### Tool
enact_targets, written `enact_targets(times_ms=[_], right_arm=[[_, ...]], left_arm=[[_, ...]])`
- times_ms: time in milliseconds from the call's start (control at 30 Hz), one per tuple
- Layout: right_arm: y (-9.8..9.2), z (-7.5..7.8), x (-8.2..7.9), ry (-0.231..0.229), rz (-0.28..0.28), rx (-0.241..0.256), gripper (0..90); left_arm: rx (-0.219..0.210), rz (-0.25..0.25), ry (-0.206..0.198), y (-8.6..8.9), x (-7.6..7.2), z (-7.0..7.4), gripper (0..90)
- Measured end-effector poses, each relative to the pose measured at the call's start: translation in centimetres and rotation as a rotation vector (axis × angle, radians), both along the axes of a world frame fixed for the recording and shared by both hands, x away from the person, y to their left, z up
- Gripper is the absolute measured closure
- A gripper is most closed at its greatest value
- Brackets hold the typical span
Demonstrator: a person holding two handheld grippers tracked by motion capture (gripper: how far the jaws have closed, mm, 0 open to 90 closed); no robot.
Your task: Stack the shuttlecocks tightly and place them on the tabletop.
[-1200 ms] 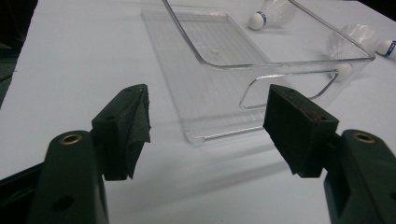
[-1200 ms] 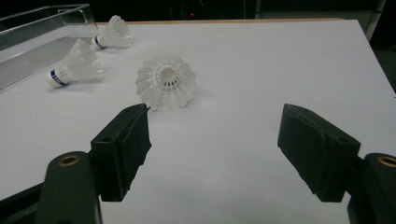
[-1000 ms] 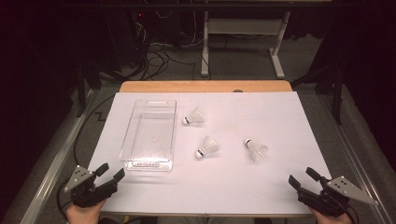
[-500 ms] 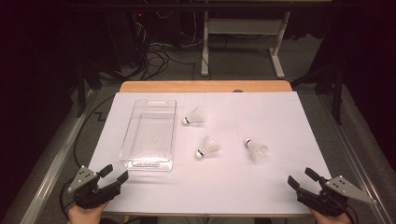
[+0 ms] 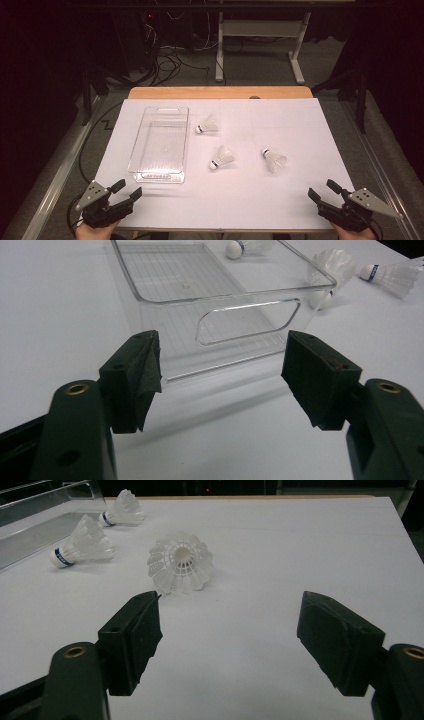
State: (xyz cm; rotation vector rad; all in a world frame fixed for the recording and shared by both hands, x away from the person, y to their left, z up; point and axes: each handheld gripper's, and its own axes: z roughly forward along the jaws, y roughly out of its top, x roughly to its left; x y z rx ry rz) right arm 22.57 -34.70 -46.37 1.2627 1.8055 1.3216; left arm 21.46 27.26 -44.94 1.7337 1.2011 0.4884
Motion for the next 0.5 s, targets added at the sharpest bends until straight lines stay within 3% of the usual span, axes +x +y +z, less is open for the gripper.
enact_targets(times_ms=[500], right_arm=[[0.0,0.0,0.0,-0.001,0.001,0.000,26.4]], left_arm=[[0.023,-0.051,-0.006,-1.6,-0.5,0.4,34.3]])
